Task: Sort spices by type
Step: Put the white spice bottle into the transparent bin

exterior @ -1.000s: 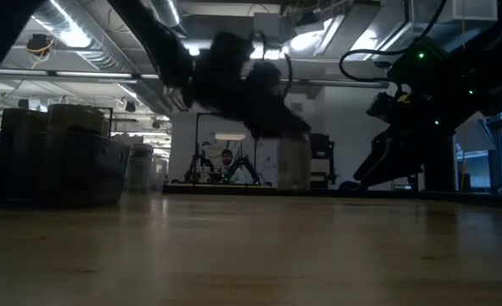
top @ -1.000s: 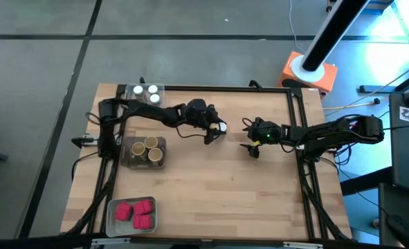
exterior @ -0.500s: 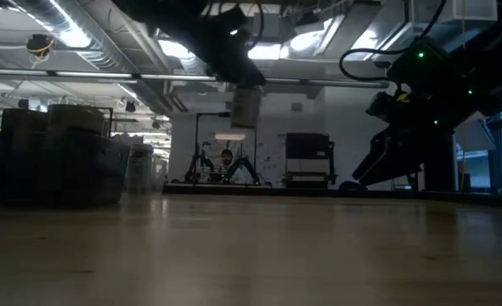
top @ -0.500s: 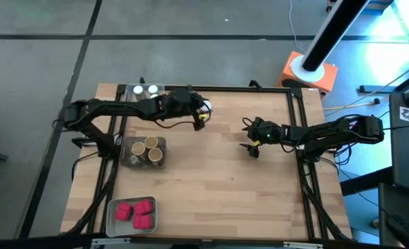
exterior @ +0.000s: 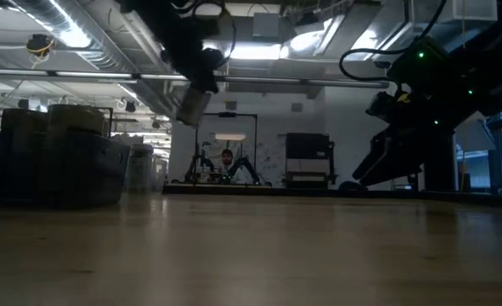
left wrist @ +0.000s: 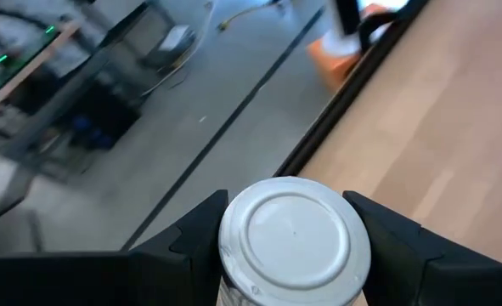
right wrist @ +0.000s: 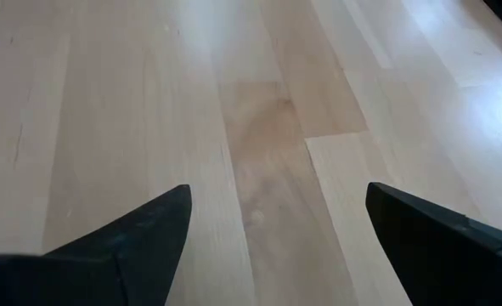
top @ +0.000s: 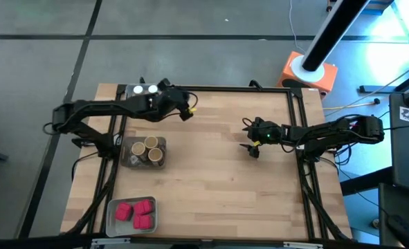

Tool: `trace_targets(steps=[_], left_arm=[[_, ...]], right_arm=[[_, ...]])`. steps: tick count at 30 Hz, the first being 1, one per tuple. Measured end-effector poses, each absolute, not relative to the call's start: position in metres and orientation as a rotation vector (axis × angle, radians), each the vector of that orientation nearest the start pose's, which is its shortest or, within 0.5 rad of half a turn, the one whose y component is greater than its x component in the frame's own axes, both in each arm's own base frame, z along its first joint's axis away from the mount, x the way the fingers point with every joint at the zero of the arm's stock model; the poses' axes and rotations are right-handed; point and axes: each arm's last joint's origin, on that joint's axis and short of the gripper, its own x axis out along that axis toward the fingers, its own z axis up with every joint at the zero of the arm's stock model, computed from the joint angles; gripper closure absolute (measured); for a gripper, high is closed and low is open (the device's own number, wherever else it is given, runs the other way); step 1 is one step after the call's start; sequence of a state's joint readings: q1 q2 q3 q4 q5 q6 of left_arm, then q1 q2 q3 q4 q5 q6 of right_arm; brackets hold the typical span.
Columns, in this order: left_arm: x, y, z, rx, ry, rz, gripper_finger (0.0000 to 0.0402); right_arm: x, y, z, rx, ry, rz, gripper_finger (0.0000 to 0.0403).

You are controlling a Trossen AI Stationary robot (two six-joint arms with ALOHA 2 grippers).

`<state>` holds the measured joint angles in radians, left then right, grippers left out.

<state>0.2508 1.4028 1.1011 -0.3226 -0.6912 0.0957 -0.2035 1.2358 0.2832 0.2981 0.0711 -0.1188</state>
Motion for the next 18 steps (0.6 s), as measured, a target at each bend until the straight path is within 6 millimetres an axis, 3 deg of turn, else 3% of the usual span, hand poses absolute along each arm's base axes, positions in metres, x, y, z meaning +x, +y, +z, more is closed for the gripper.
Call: trace_targets(steps=[10, 18], left_arm=[[0.252, 0.087, 0.307, 0.209, 0.726, 1.041, 0.0211], [0.193, 0.085, 0.292, 0.117, 0.612, 1.177, 0.0211]], right_arm=[[0.196, -0.043, 0.129, -0.082, 0.673, -0.221, 0.0049], [0.196, -0.043, 0.129, -0.083, 0.672, -0.221, 0.0049]])
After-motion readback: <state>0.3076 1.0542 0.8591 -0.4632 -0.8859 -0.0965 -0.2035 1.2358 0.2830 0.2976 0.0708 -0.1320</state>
